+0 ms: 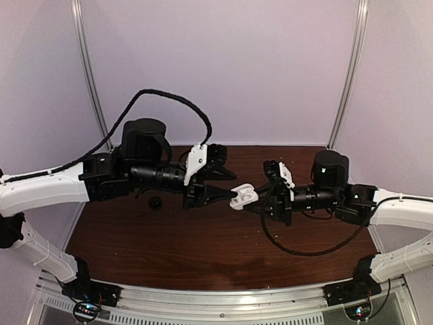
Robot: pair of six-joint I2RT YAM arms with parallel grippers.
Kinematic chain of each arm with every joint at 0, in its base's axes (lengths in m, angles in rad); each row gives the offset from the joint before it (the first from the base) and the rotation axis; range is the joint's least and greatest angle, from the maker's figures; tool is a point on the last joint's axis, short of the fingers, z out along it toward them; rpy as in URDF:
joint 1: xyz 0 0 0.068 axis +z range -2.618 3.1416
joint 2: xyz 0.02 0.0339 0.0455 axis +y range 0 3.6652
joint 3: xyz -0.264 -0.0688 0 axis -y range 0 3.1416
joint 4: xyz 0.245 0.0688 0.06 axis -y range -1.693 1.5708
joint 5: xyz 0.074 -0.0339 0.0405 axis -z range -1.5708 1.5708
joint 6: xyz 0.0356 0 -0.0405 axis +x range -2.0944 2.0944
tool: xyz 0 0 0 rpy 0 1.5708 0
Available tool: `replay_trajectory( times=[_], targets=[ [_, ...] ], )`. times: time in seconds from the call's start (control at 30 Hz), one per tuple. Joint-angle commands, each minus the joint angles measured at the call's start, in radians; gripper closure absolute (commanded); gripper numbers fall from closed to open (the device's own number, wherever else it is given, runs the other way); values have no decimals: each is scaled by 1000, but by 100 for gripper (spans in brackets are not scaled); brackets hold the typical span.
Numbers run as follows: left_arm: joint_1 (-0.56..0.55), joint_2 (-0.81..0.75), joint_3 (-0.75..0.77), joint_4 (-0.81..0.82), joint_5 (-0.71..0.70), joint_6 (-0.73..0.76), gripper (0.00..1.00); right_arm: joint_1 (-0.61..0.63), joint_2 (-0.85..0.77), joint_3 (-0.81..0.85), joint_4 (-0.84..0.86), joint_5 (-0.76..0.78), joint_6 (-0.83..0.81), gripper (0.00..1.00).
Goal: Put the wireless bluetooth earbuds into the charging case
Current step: Close the charging case with the earbuds inside.
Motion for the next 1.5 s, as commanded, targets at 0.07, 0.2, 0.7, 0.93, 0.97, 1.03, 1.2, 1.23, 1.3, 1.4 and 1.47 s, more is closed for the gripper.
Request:
replay_trajectory(
  times=[0.07, 0.2, 0.7, 0.93, 0.97, 1.03, 1.2, 1.23, 1.3, 1.4, 1.47],
  targets=[
    [0, -36, -49, 70, -71, -12, 56, 6, -29, -16, 49, -14, 20, 100],
    [0, -35, -83, 73, -68, -14, 43, 5, -35, -17, 56, -14, 25, 100],
    [0, 12, -53, 158, -42, -57, 42, 6, -30, -15, 50, -32, 21, 100],
    [0, 70, -6, 162, -42, -92, 46, 7, -28, -12, 49, -42, 22, 100],
    [0, 74, -2, 164, -42, -94, 47, 7, -27, -12, 49, -43, 22, 100],
    [0, 83, 2, 168, -47, -97, 48, 7, -28, -12, 47, -43, 21, 100],
    [0, 98, 7, 170, -49, -101, 53, 7, -29, -12, 45, -44, 19, 100],
    [0, 99, 7, 170, -48, -101, 55, 7, -28, -12, 45, -44, 18, 100],
    [0, 100, 4, 170, -47, -100, 57, 7, -28, -12, 45, -44, 17, 100],
    [0, 103, 4, 168, -45, -95, 60, 8, -28, -10, 43, -43, 15, 100],
    [1, 106, 4, 162, -43, -92, 62, 7, -28, -9, 42, -43, 14, 100]
  ],
)
